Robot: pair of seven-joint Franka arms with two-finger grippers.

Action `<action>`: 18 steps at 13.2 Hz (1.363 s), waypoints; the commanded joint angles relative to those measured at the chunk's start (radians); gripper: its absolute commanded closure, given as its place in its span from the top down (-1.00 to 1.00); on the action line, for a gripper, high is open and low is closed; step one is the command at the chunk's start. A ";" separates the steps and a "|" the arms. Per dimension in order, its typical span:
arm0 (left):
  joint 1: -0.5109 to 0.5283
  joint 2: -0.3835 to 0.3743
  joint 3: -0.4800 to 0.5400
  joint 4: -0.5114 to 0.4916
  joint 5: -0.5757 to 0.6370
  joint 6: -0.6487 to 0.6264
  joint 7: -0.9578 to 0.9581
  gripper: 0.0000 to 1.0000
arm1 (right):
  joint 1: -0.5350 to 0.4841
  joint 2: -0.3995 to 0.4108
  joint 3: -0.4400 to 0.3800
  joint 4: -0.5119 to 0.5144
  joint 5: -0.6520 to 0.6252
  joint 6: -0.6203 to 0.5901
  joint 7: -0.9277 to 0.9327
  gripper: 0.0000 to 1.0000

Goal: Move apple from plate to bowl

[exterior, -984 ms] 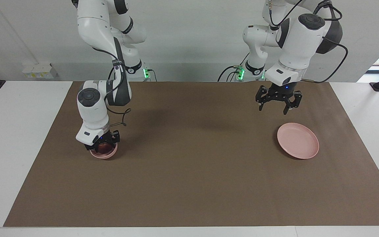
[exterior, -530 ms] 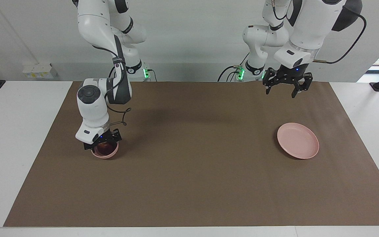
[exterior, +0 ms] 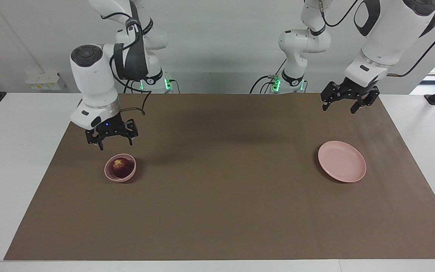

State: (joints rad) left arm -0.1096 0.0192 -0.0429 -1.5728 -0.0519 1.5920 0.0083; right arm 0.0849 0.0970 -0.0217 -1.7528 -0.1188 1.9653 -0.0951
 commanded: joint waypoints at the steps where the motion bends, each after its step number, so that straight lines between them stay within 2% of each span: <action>1: 0.005 0.019 -0.006 0.034 0.026 -0.023 0.012 1.00 | -0.011 -0.092 0.008 0.003 0.040 -0.093 0.128 1.00; 2: 0.005 0.027 -0.008 0.039 0.040 -0.039 0.021 1.00 | -0.016 -0.129 -0.001 0.007 0.068 -0.130 0.146 1.00; 4: 0.005 0.077 -0.014 0.136 0.044 -0.121 0.021 1.00 | -0.028 -0.155 -0.009 0.056 0.080 -0.221 0.146 1.00; 7: 0.002 0.093 -0.014 0.148 0.046 -0.084 0.021 1.00 | -0.034 -0.155 -0.027 0.221 0.091 -0.418 0.147 1.00; 8: 0.004 0.103 -0.012 0.142 0.046 -0.064 0.019 1.00 | -0.034 -0.157 -0.029 0.226 0.091 -0.449 0.149 1.00; 10: 0.005 0.137 -0.012 0.140 0.041 -0.014 0.019 1.00 | -0.039 -0.184 -0.027 0.178 0.100 -0.442 0.137 1.00; 12: 0.005 0.140 -0.012 0.117 0.047 0.039 0.021 1.00 | -0.037 -0.191 -0.023 0.165 0.111 -0.444 0.138 1.00; 18: 0.001 0.108 -0.002 0.165 0.047 -0.136 0.021 1.00 | -0.059 -0.211 -0.029 0.134 0.134 -0.442 0.135 1.00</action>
State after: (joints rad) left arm -0.1095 0.1518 -0.0459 -1.4283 -0.0215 1.5153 0.0172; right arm 0.0505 -0.0841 -0.0532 -1.5845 -0.0133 1.5268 0.0360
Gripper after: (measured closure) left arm 0.000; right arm 0.000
